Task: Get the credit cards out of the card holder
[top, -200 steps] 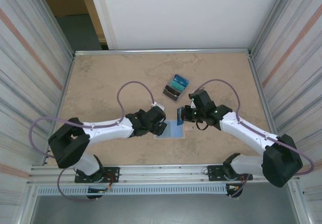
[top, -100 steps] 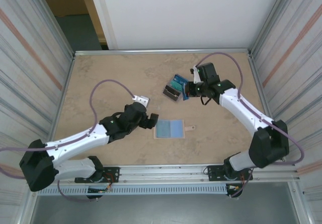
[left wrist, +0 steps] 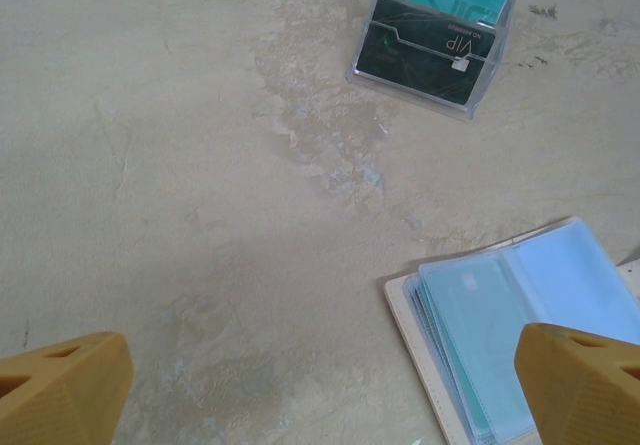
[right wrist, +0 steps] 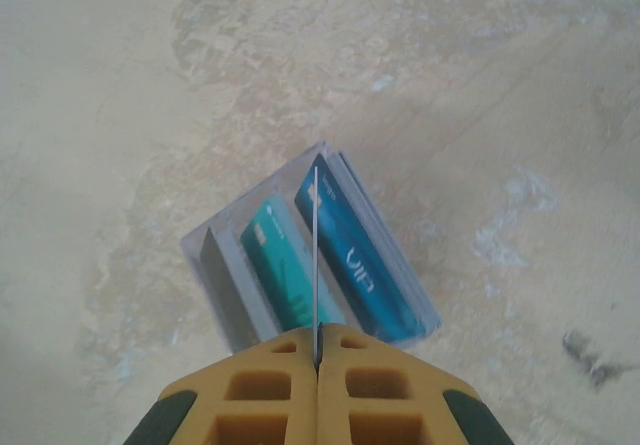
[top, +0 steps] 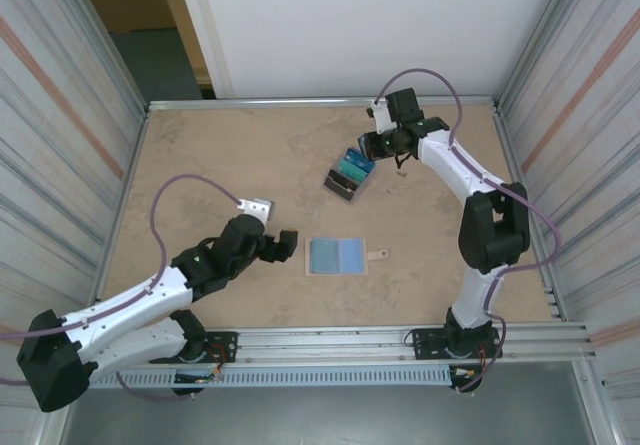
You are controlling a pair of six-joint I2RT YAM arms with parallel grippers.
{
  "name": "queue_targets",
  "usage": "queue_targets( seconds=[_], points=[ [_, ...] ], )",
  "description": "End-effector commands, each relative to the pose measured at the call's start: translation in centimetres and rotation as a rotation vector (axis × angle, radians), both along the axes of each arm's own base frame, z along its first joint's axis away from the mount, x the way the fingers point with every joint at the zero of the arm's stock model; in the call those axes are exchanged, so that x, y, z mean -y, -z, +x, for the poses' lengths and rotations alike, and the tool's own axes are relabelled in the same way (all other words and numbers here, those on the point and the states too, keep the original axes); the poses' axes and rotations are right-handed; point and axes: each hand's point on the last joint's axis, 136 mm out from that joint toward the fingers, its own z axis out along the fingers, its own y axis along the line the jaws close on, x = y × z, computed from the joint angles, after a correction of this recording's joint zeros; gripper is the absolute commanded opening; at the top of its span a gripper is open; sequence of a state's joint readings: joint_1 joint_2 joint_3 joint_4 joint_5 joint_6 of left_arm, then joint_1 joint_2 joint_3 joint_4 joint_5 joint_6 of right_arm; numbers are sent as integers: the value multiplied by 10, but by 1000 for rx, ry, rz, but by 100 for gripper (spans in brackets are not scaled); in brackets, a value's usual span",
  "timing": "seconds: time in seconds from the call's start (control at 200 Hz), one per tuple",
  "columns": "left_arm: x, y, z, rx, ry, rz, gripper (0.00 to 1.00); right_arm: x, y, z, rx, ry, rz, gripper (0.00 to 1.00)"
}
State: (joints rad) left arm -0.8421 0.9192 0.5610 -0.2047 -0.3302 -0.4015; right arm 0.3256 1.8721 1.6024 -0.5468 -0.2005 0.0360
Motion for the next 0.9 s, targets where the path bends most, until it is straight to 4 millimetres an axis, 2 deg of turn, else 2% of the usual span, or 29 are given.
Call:
queue_targets(
  seconds=[0.0,0.251,0.641,0.897],
  points=[
    [-2,-3,1,10,-20,-51,99,0,4,11,20,-70,-71,1],
    [-4,1,4,-4,-23,-60,99,-2,17,26,43,-125,-123,1],
    [-3,5,5,-19,-10,-88,99,-5,37,30,78,-213,-235,1],
    [-4,6,7,-26,-8,-88,99,-16,53,30,94,-268,-322,0]
  ],
)
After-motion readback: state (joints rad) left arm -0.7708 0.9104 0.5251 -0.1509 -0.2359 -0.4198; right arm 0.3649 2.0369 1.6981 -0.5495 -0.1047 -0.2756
